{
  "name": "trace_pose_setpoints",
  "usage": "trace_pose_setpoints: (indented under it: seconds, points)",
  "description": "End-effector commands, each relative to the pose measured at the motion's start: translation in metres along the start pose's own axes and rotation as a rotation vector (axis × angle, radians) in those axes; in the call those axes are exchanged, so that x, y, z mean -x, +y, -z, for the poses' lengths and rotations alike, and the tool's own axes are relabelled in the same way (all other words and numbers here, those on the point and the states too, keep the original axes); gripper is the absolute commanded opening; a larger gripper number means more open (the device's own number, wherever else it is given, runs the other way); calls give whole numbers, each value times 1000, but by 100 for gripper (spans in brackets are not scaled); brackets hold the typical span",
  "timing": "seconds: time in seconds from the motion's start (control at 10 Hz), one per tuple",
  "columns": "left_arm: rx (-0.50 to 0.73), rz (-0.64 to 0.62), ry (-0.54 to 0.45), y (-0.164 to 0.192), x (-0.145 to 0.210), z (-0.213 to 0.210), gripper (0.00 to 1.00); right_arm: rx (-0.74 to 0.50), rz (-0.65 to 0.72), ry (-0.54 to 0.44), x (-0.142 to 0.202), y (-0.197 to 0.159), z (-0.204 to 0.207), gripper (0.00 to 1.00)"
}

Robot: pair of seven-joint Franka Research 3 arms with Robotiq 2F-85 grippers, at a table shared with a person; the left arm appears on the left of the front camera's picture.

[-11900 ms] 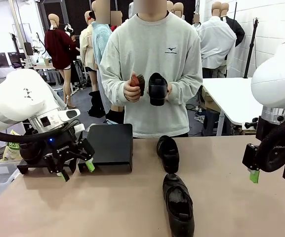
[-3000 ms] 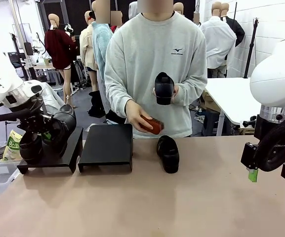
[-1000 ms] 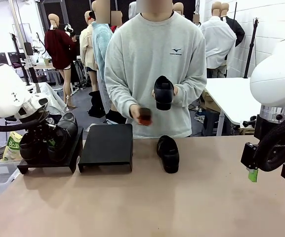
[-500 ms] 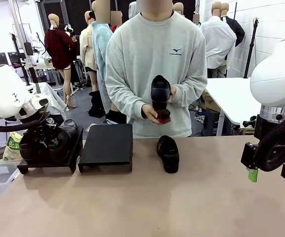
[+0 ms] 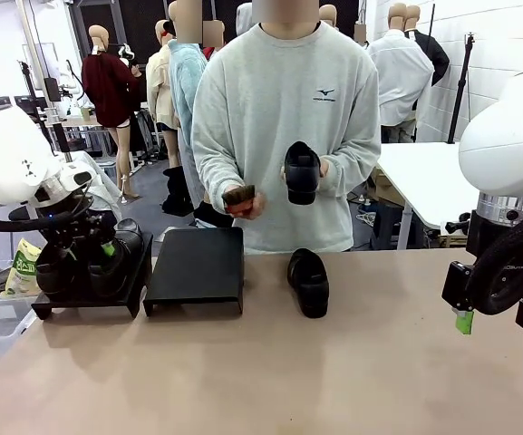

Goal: Organize the shoes by placing them on the stand.
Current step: Place the Shoe from the middle of the table onto the Shoes Stand, then pick up one Shoe and place it in the middle of the table.

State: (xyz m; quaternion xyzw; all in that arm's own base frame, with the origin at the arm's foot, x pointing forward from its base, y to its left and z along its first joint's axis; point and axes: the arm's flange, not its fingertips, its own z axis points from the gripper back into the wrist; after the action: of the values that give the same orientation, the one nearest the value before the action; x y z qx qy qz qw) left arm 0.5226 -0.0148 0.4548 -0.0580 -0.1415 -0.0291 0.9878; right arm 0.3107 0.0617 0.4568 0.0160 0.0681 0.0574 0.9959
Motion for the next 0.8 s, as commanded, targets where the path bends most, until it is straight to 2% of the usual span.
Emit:
trace_pose_setpoints:
  seconds: [0.0,0.1,0.7]
  points:
    - [-67,-30,126,-1,-1,-25,100,-2,-13,7,1,0,-1,100]
    - [0,0,0,0,0,0,100,-2,-13,7,1,0,-1,100]
    - [0,0,0,0,0,0,100,-2,-13,7,1,0,-1,100]
